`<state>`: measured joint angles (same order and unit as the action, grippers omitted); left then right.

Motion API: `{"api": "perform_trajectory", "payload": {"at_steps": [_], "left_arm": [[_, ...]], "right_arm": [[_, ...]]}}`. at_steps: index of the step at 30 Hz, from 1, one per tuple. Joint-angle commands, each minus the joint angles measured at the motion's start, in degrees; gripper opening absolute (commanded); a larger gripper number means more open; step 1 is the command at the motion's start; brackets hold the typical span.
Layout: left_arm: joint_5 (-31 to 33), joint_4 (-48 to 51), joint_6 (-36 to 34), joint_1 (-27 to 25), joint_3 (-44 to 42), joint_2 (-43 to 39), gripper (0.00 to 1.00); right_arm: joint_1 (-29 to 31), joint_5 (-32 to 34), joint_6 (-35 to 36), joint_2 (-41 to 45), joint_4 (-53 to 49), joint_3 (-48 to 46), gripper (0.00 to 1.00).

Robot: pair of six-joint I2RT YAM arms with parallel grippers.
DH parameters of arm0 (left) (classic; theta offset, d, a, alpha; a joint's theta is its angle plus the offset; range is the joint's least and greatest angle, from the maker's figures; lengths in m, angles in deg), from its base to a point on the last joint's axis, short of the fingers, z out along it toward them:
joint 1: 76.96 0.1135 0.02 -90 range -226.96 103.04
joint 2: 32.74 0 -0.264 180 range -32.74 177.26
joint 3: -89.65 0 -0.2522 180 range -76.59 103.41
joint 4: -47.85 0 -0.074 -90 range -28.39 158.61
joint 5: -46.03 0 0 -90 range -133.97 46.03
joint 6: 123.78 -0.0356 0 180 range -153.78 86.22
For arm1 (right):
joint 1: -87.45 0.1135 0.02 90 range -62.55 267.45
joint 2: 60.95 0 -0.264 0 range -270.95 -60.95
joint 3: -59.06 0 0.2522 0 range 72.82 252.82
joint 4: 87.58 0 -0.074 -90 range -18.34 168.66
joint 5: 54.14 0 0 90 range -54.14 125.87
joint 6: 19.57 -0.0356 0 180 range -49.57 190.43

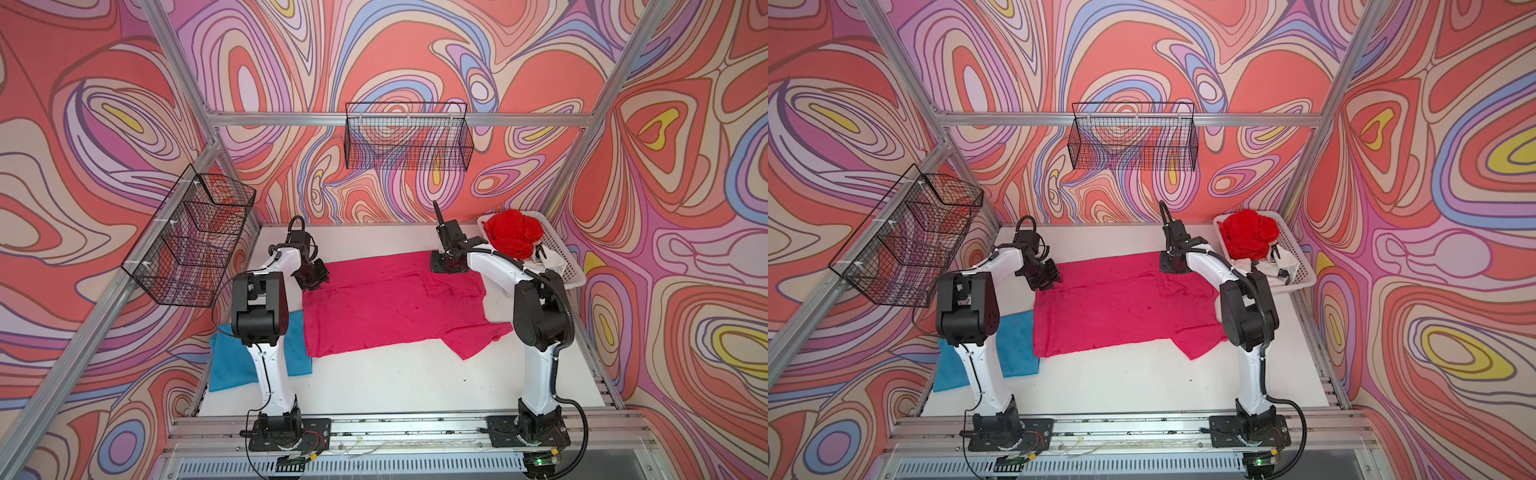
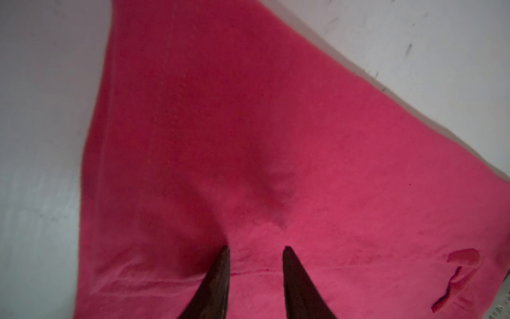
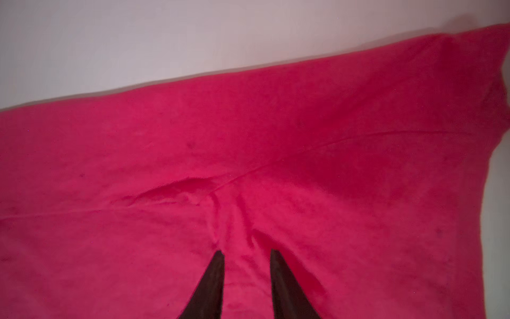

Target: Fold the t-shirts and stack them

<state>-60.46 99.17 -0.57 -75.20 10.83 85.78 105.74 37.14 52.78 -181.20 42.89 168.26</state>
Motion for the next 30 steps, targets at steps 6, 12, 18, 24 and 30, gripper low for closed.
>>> {"api": "perform_trajectory", "payload": {"at_steps": [6, 12, 18, 24, 30], "left_arm": [[-1.1, 3.37, -0.32, -0.18, 5.11, 4.8, 0.35], [-2.51, 5.12, -0.07, -0.23, 11.02, 10.69, 0.35], [-4.19, 6.76, 0.89, -0.35, 18.8, 16.86, 0.34], [-6.38, 9.03, 1.24, -0.97, 28.15, 22.85, 0.34], [-8.11, 7.86, 2.04, -1.32, 30.6, 22.67, 0.35]], "right_arm": [[-6.53, 1.27, 1.85, -11.75, 0.75, 7.15, 0.31], [-8.01, 1.66, 1.83, -17.72, -0.43, 13.34, 0.31], [-10.15, 2.49, 1.99, -23.05, -1.91, 20.29, 0.32], [-10.9, 1.07, 4.12, -27.59, -2.79, 27.61, 0.34], [-11.42, -0.38, 5.56, -29.55, -4.41, 34.84, 0.4]]}}
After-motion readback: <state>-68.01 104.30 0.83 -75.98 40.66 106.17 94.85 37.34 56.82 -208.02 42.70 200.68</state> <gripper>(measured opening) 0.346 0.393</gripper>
